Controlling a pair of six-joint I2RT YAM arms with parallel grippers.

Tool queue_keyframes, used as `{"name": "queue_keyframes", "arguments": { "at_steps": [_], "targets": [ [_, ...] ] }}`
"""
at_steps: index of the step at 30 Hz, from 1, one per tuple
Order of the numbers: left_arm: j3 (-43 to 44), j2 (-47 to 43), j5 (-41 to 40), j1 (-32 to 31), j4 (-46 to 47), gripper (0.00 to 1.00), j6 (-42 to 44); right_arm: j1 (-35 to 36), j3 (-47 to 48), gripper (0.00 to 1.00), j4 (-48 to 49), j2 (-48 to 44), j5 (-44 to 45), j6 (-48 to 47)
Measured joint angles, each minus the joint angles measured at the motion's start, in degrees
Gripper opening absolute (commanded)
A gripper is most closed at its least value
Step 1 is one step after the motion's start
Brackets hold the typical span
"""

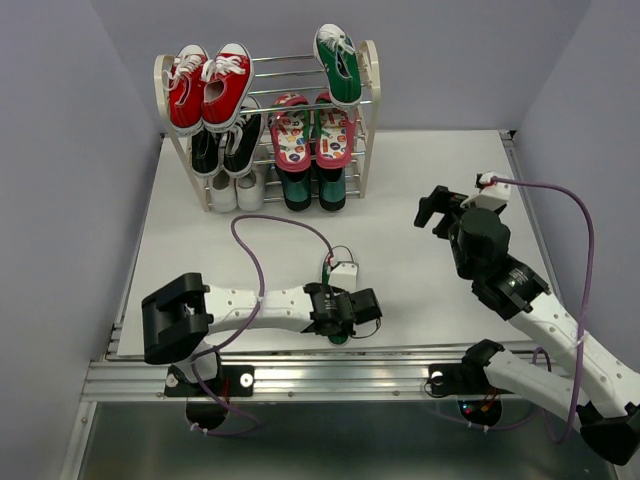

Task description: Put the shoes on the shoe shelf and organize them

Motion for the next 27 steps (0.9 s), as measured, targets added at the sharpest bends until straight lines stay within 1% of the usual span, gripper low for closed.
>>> {"name": "queue_keyframes", "arguments": {
  "at_steps": [4, 9, 15, 19, 22, 25, 26, 27],
  "targets": [
    [1.0, -0.6, -6.7, -3.2, -5.4, 0.00, 1.4, 0.0, -0.9, 1.00, -0.2, -0.6, 0.7, 0.0],
    [6.6, -2.4, -15.1, -7.6, -13.3, 0.00, 2.3, 0.0, -3.7, 1.00, -0.2, -2.6, 2.2, 0.3],
    [17.0, -5.2, -23.4, -10.7, -21.9, 0.00, 2.2, 0.0, -6.6, 1.00, -0.5, -4.4, 3.1, 0.9],
    [24.5, -5.5, -28.3, -11.2, -27.6, 0.00, 2.3, 0.0, -7.3, 1.00, -0.7, -4.4, 3.4, 0.9],
    [29.2, -6.1, -31.7, -11.1, -29.6, 0.00, 3.9, 0.0, -7.3, 1.00, -0.7, -4.4, 3.7, 0.9],
    [36.6, -6.9, -35.4, -10.9, -30.4, 0.00, 7.0, 0.0, -7.3, 1.00, -0.7, -4.4, 3.9, 0.9],
    [38.4, -7.3, -35.8, -10.2, -29.3, 0.00, 9.4, 0.0, -7.3, 1.00, -0.7, -4.4, 4.0, 0.9],
    [39.8, -7.9, -35.6, -8.9, -26.7, 0.00, 13.9, 0.0, -7.3, 1.00, -0.7, -4.4, 4.1, 0.9]
  ]
}}
